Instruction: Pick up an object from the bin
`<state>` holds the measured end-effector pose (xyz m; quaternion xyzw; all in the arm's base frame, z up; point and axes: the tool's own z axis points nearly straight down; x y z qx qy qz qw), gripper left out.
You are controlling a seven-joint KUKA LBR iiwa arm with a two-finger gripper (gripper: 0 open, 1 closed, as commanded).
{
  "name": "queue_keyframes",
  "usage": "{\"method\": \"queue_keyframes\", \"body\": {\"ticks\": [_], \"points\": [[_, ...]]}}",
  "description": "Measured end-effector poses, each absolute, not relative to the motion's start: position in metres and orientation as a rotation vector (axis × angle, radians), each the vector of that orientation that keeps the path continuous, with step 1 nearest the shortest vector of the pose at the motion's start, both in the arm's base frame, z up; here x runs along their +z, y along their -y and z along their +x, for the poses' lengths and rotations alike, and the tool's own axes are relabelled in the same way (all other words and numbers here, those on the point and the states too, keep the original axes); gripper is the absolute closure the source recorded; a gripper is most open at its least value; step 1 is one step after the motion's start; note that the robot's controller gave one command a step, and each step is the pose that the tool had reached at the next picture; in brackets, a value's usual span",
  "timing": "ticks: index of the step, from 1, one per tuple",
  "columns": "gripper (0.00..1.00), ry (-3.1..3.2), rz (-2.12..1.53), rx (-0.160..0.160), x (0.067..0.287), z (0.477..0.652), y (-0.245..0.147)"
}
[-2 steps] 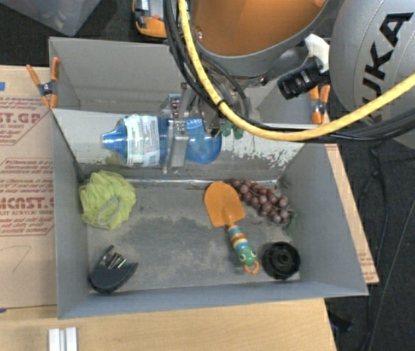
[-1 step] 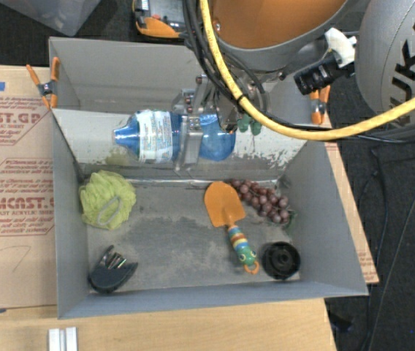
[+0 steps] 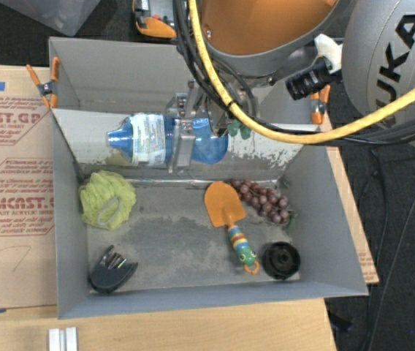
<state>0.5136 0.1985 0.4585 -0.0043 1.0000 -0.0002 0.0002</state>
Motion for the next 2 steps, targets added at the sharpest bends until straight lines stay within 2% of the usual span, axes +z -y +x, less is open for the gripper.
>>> {"method": "queue_keyframes", "body": {"ticks": [1,2], "points": [[0.0,-3.14,-0.059,-0.002,0.414,0.538,-0.187],[0.0,-3.137,-0.022,0.003,0.421,0.517,-0.197]]}}
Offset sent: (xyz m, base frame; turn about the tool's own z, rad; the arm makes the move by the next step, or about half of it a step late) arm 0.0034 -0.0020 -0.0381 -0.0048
